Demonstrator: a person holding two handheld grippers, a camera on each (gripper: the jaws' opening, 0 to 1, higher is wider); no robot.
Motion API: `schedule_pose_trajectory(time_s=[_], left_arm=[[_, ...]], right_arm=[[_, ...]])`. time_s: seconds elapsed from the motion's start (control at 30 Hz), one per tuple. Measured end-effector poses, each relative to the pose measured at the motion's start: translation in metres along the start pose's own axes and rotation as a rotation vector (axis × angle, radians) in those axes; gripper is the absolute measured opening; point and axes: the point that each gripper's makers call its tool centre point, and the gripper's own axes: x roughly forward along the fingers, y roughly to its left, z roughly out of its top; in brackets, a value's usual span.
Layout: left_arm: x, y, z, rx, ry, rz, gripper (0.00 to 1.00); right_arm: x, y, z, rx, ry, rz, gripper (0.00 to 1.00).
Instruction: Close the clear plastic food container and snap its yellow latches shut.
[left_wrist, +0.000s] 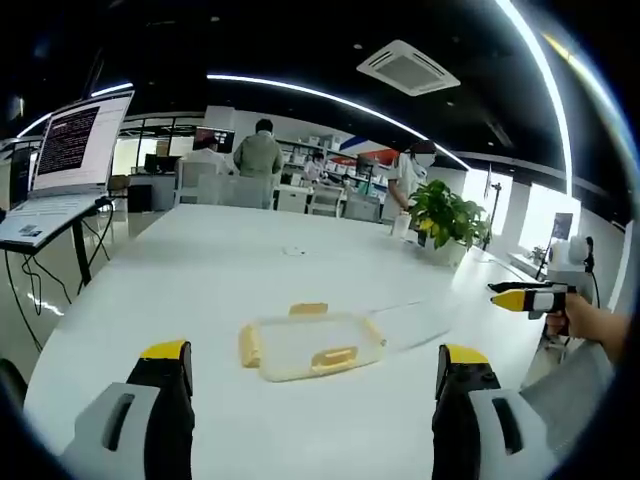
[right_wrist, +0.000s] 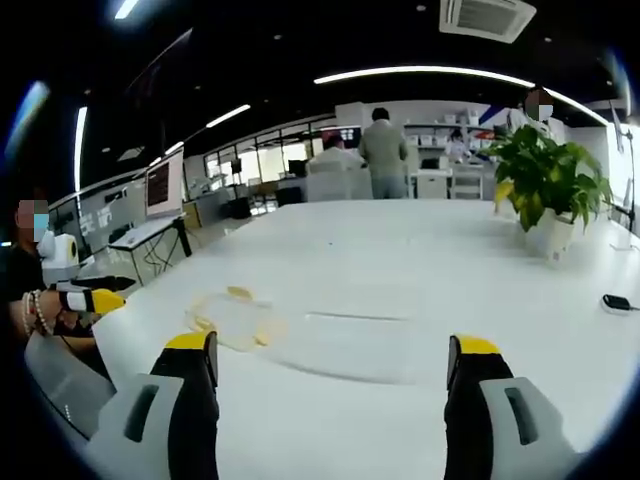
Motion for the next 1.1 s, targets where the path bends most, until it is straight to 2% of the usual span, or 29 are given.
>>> schedule_pose_trajectory(time_s=[1.1], left_arm=[[0.0014, -0.0005, -0.0035, 0.001, 0.021, -0.001, 0.99]], right_arm=[[0.0013, 0.0023, -0.0031, -0.011, 0.017, 0.012, 0.88]])
